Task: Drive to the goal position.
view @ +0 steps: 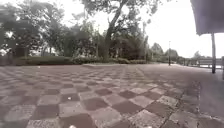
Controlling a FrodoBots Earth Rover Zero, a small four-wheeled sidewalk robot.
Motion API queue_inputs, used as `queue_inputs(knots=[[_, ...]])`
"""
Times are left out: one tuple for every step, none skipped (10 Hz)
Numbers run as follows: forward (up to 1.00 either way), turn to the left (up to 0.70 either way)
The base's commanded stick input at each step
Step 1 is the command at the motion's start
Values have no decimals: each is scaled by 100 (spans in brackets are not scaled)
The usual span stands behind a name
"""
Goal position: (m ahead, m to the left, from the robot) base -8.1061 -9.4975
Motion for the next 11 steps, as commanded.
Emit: queue_inputs(knots=[[85, -33], [85, -34], [85, -34], [85, -30], [44, -14], [0, 0], [0, 13], [0, 57], [0, 85], [0, 85], [0, 85]])
